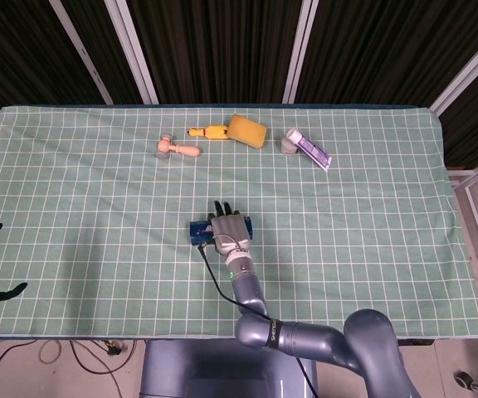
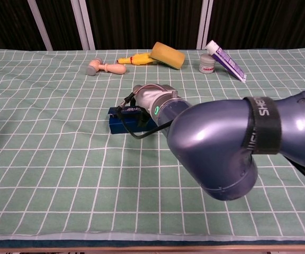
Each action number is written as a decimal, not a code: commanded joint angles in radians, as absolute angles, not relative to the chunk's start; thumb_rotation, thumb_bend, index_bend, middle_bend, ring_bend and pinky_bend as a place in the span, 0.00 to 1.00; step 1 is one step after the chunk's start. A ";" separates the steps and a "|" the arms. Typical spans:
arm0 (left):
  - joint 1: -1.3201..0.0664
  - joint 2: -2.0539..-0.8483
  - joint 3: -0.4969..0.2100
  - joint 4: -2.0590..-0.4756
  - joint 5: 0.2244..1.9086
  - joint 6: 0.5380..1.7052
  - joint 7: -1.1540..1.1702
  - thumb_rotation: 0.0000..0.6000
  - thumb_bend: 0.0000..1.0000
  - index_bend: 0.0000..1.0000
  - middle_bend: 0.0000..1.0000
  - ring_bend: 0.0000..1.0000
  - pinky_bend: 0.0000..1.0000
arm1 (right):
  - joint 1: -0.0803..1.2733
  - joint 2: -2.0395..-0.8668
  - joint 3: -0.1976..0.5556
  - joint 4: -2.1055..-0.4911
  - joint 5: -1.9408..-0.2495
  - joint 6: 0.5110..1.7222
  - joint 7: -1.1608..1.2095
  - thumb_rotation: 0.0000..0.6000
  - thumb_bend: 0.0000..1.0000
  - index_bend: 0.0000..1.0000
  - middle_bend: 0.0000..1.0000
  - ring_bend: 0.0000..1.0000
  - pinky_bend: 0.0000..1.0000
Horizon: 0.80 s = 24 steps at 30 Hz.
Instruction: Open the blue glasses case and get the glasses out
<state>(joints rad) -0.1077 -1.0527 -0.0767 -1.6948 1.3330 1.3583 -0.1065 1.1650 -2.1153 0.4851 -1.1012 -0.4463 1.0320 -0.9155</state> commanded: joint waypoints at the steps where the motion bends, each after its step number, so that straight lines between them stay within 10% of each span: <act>1: -0.108 -1.052 -0.077 -1.695 1.331 1.357 -0.107 1.00 0.00 0.00 0.00 0.00 0.00 | 1.189 -2.116 0.503 -1.053 -0.447 1.007 -0.915 1.00 0.71 0.28 0.00 0.00 0.24; 11: -0.108 -1.055 -0.078 -1.695 1.330 1.359 -0.100 1.00 0.00 0.00 0.00 0.00 0.00 | 1.246 -2.090 0.538 -0.973 -0.524 0.995 -0.877 1.00 0.57 0.15 0.00 0.00 0.24; 19: -0.105 -1.057 -0.074 -1.694 1.342 1.368 -0.092 1.00 0.00 0.00 0.00 0.00 0.00 | 1.126 -1.953 0.477 -1.297 -0.565 1.120 -0.881 1.00 0.51 0.11 0.01 0.00 0.24; 24: -0.105 -1.058 -0.072 -1.693 1.345 1.370 -0.089 1.00 0.00 0.00 0.00 0.00 0.00 | 1.083 -1.891 0.448 -1.455 -0.570 1.166 -0.893 1.00 0.50 0.12 0.33 0.36 0.47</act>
<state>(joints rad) -0.1045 -1.0577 -0.0720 -1.6935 1.3451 1.3697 -0.0895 1.1285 -1.9479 0.4781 -1.3571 -0.5576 1.1195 -0.8849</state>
